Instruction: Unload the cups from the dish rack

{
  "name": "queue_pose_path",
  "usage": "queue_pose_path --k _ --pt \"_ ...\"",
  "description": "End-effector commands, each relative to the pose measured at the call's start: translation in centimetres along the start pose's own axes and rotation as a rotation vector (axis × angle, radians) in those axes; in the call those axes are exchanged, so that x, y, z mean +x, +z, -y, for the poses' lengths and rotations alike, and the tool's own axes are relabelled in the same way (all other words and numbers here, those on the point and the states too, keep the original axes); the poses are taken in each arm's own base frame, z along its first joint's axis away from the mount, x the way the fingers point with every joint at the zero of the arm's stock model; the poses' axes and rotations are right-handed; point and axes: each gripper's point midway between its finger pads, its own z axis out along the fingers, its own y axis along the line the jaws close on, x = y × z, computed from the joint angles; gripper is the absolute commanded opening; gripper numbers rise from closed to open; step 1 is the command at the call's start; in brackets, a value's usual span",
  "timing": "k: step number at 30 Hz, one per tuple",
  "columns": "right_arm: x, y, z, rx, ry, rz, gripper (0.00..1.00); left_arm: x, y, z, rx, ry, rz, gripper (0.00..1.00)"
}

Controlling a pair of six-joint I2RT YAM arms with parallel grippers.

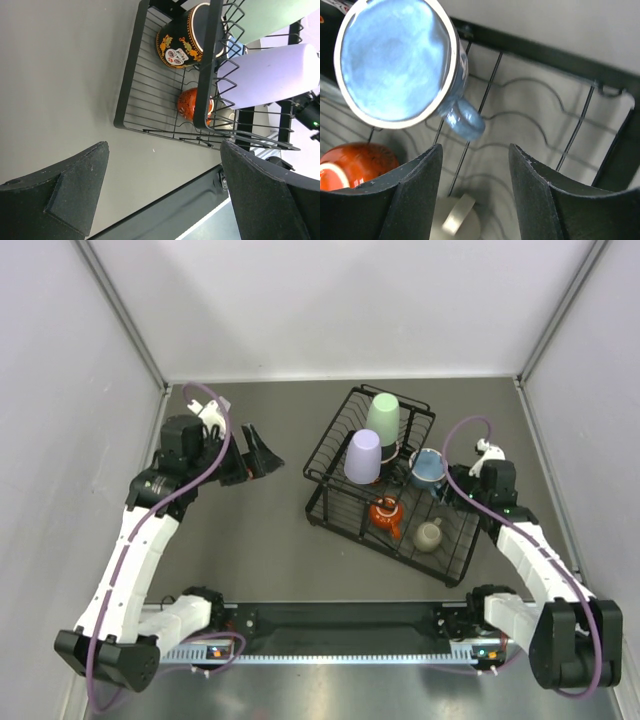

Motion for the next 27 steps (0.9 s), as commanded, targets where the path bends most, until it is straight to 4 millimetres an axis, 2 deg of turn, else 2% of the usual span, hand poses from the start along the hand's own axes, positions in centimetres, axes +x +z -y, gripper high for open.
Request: queue_pose_path --k 1,3,8,17,19,27 --pt "-2.5 1.1 0.0 -0.021 -0.073 0.106 0.56 -1.3 -1.0 1.2 0.039 0.021 0.067 0.98" --pt "-2.4 1.4 -1.0 -0.081 -0.098 0.097 0.57 -1.4 -1.0 1.3 0.043 0.023 0.073 0.98" --pt "-2.2 2.2 -0.4 -0.055 -0.122 0.077 0.55 -1.5 -1.0 1.4 0.047 0.023 0.07 0.98" --pt "-1.8 2.8 -0.8 -0.081 -0.116 0.042 0.52 -1.8 -1.2 1.7 0.053 0.027 0.078 0.98" --pt "-2.2 2.9 -1.4 -0.117 -0.126 0.067 0.52 -1.9 -1.3 1.8 0.053 0.03 0.081 0.98" --pt "-1.2 3.5 -1.5 -0.148 -0.154 0.049 0.48 -1.9 -1.4 1.8 0.052 0.026 0.083 0.98"
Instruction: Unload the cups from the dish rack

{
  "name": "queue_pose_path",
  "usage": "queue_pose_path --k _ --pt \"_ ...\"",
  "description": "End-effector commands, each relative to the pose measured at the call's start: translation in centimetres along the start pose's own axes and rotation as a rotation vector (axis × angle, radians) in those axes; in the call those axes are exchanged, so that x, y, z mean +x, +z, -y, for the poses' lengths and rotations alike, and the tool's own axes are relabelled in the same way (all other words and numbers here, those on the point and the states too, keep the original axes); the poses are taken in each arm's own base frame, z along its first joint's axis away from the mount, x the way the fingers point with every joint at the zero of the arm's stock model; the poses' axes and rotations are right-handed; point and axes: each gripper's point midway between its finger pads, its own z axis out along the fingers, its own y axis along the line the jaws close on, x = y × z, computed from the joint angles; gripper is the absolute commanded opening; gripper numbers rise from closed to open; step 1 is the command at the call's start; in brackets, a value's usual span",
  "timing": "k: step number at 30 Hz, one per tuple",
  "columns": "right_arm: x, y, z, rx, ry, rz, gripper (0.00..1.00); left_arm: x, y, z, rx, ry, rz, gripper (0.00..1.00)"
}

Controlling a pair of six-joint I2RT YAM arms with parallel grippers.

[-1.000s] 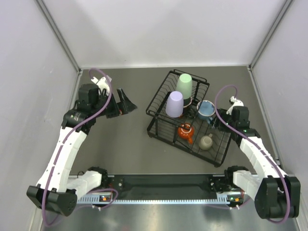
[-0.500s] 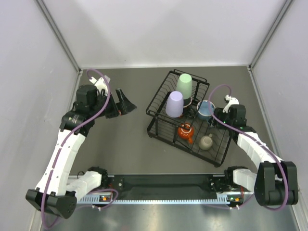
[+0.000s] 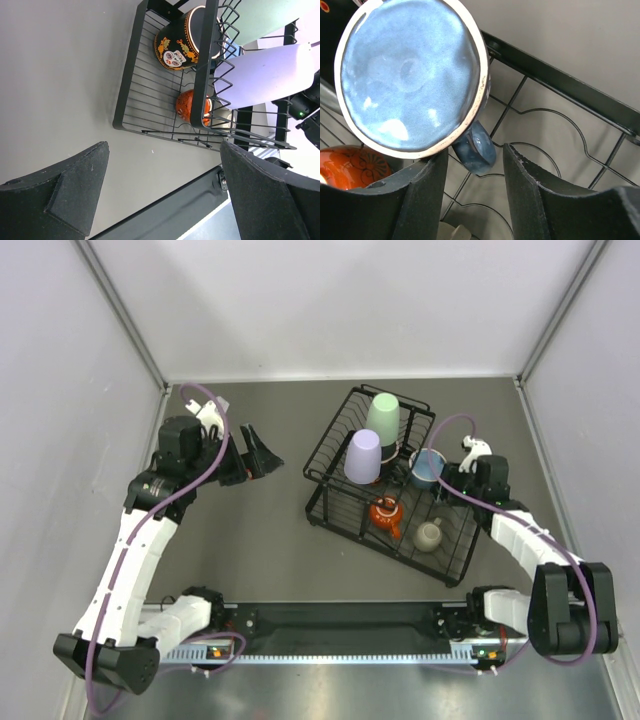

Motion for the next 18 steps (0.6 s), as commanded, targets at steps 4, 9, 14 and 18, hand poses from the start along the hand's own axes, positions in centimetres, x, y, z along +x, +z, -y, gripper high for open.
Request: queue_pose_path --k 4,9,14,18 --pt "-1.4 0.2 -0.7 -0.059 -0.053 0.061 0.43 -1.9 -0.7 1.6 0.043 0.022 0.054 0.97" --pt "-1.5 0.3 -0.5 -0.049 -0.059 0.06 0.39 -2.7 -1.1 2.3 0.058 0.024 0.069 0.97" --pt "-1.5 0.5 -0.3 -0.042 -0.06 0.046 0.32 -2.9 -1.8 2.8 0.068 0.026 0.085 0.97" --pt "-1.6 0.4 -0.2 -0.031 -0.066 0.053 0.21 -2.8 -2.3 2.9 0.066 0.029 0.091 0.97"
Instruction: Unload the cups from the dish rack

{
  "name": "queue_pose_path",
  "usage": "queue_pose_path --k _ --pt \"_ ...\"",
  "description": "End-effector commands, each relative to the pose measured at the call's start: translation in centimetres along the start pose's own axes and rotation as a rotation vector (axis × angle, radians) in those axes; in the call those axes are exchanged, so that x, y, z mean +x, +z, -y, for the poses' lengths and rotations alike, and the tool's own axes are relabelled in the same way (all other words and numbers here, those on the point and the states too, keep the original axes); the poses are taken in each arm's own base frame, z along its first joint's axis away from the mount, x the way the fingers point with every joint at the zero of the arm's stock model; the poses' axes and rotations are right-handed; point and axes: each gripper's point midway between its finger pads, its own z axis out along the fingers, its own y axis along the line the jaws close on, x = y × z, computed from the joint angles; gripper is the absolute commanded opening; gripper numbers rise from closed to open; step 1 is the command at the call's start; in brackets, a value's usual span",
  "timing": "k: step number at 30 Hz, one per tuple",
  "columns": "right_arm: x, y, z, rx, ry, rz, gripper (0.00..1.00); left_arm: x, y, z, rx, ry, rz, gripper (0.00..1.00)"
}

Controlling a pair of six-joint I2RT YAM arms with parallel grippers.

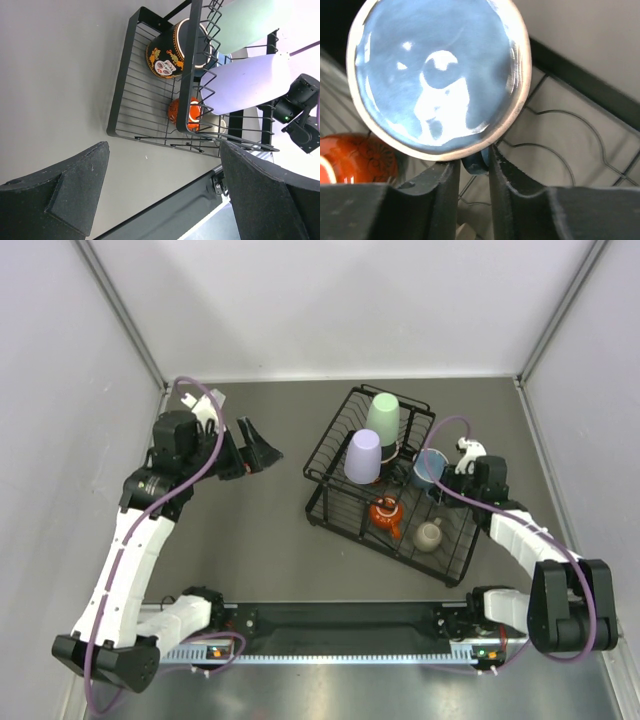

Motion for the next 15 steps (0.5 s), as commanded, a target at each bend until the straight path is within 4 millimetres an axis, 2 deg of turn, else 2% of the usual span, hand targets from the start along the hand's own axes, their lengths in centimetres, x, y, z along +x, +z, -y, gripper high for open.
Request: queue_pose_path --k 1,6,15 --pt "-2.2 0.0 0.6 0.029 -0.028 0.073 0.19 -1.4 -1.6 1.7 0.045 0.024 0.058 0.97" --pt "-2.6 -1.1 -0.1 0.007 -0.022 0.123 0.0 -1.4 -2.1 2.1 0.056 0.025 0.067 0.97" --pt "-4.6 -3.6 -1.2 0.0 0.023 0.247 0.0 -1.5 -3.0 2.8 0.077 0.02 0.092 0.97"
